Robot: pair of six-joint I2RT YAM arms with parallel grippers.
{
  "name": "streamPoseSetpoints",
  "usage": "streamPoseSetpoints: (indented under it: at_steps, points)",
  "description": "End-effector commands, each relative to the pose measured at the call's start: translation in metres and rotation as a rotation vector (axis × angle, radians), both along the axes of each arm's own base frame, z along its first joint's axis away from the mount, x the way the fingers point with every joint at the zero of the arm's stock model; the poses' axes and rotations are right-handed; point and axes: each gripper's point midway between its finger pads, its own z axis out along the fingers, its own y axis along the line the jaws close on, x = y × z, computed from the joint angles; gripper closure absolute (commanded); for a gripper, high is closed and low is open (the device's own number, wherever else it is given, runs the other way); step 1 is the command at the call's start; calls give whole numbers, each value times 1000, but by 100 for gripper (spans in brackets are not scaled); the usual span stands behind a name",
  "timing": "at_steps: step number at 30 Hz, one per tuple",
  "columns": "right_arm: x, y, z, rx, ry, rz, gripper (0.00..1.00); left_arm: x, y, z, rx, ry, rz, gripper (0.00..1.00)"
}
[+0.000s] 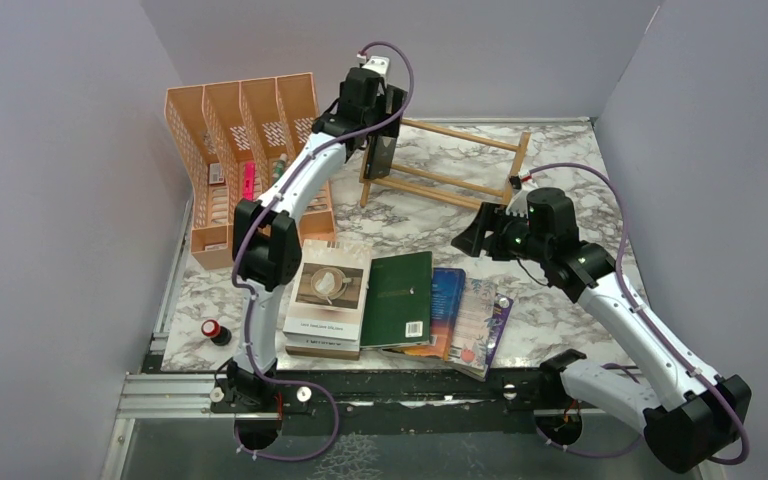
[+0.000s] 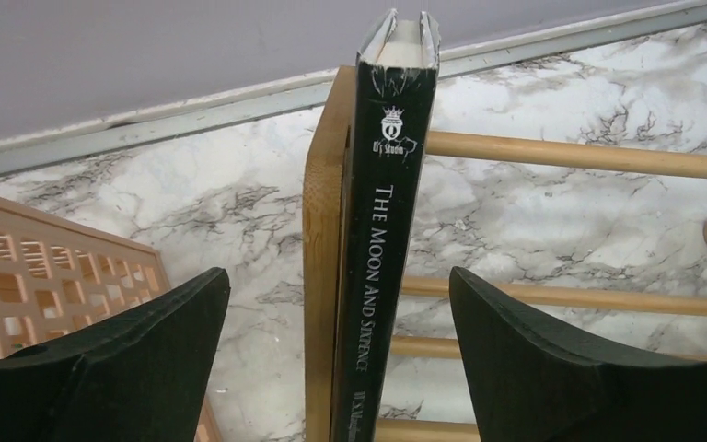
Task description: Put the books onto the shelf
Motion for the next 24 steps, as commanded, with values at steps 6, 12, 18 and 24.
streamPoseSetpoints:
  at_steps: [6,12,18,24]
  points:
    - [4,19,1,54,15,68,24,-80,39,81,-66,-45,27,8]
    - [7,50,-6,149,75,168,25,-169,64,18,-174,151,73,8]
    - [4,101,-16,138,102,247,25,-231,91,-15,-232,228,137,7]
    - [2,145,-41,165,180,271,31,-278,108,-29,-269,264,156,3]
